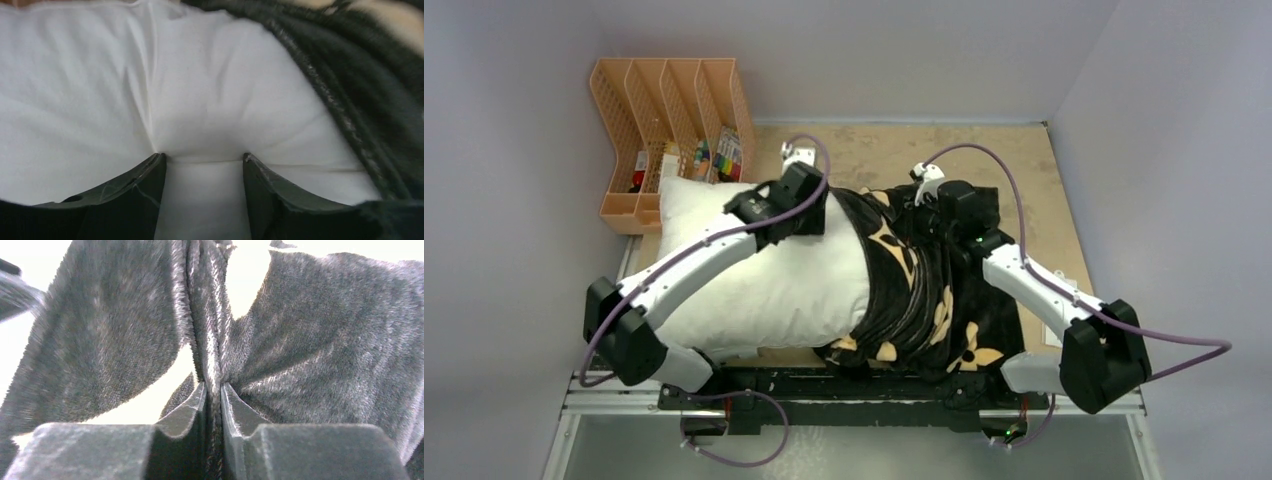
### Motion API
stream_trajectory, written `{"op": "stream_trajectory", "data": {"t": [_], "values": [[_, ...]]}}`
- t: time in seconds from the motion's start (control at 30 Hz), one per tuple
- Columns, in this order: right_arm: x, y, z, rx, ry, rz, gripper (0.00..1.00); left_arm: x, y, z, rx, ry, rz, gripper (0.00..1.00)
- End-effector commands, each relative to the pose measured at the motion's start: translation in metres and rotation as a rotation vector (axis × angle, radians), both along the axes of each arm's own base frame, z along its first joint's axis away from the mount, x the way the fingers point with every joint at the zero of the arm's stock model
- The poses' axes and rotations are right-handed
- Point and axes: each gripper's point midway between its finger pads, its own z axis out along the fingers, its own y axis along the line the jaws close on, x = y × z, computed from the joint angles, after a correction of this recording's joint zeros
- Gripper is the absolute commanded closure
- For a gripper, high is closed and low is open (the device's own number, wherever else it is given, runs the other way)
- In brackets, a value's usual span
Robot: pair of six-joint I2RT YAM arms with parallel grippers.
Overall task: Remove the pillowcase from the pillow
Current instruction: Remove the pillow from the pillowcase.
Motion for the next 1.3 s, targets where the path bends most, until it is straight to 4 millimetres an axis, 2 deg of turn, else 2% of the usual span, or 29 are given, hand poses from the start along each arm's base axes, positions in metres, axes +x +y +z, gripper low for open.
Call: {"op": "stream_trajectory", "data": {"t": [0.0,0.03,0.1,0.17,0.2,0.27,0.33,0.4,0.47,0.5,0.53,0.6,0.63,0.7,0.8,0.87,0.93,1.07,1.17,1.27], "values": [[-0.008,-0.012,0.007,-0.112,0.044,-0.007,0.76,-0.028,-0.007,-0.062,-0.087,0.127,-0.007,0.58],[-0.01,-0.015,0.015,-0.127,0.069,-0.018,0.72,-0.035,-0.006,-0.071,-0.097,0.143,-0.018,0.66],[0.001,-0.029,0.044,-0.175,0.039,-0.094,0.6,-0.051,-0.003,-0.087,-0.125,0.178,-0.038,0.83],[0.013,-0.04,0.071,-0.207,-0.014,-0.16,0.35,-0.067,0.005,-0.102,-0.129,0.22,-0.027,1.0],[0.02,-0.046,0.081,-0.217,-0.034,-0.194,0.25,-0.074,0.008,-0.107,-0.135,0.235,-0.021,1.0],[0.032,-0.053,0.092,-0.208,-0.032,-0.226,0.15,-0.085,0.017,-0.112,-0.149,0.24,0.0,1.0],[0.039,-0.045,0.088,-0.188,0.029,-0.181,0.13,-0.089,0.024,-0.108,-0.166,0.213,0.017,1.0],[0.044,-0.033,0.071,-0.199,0.105,-0.12,0.13,-0.09,0.03,-0.105,-0.166,0.193,0.034,1.0],[0.033,-0.007,0.047,-0.183,0.226,-0.009,0.18,-0.09,0.035,-0.103,-0.154,0.185,0.051,1.0],[0.03,-0.001,0.033,-0.202,0.264,0.004,0.21,-0.09,0.038,-0.102,-0.145,0.182,0.064,1.0],[0.029,-0.004,0.026,-0.243,0.253,-0.016,0.22,-0.089,0.043,-0.101,-0.133,0.174,0.089,1.0],[0.032,-0.036,0.016,-0.336,0.213,-0.169,0.26,-0.081,0.048,-0.09,-0.143,0.12,0.137,1.0],[0.034,-0.051,0.017,-0.346,0.185,-0.212,0.33,-0.078,0.05,-0.082,-0.156,0.091,0.154,1.0],[0.041,-0.074,0.024,-0.315,0.16,-0.252,0.56,-0.072,0.052,-0.07,-0.171,0.044,0.176,1.0],[0.057,-0.114,0.035,-0.344,0.144,-0.367,0.97,-0.071,0.056,-0.075,-0.155,0.044,0.195,1.0],[0.066,-0.15,0.041,-0.425,0.118,-0.494,1.0,-0.074,0.061,-0.084,-0.165,0.057,0.248,1.0],[0.073,-0.175,0.047,-0.422,0.107,-0.571,1.0,-0.077,0.064,-0.092,-0.209,0.048,0.286,1.0],[0.08,-0.213,0.054,-0.352,0.136,-0.69,1.0,-0.086,0.078,-0.1,-0.214,0.037,0.342,1.0],[0.086,-0.218,0.064,-0.313,0.117,-0.715,1.0,-0.091,0.083,-0.104,-0.204,0.048,0.348,1.0],[0.099,-0.197,0.084,-0.252,0.073,-0.612,1.0,-0.088,0.073,-0.1,-0.229,0.043,0.295,1.0]]}}
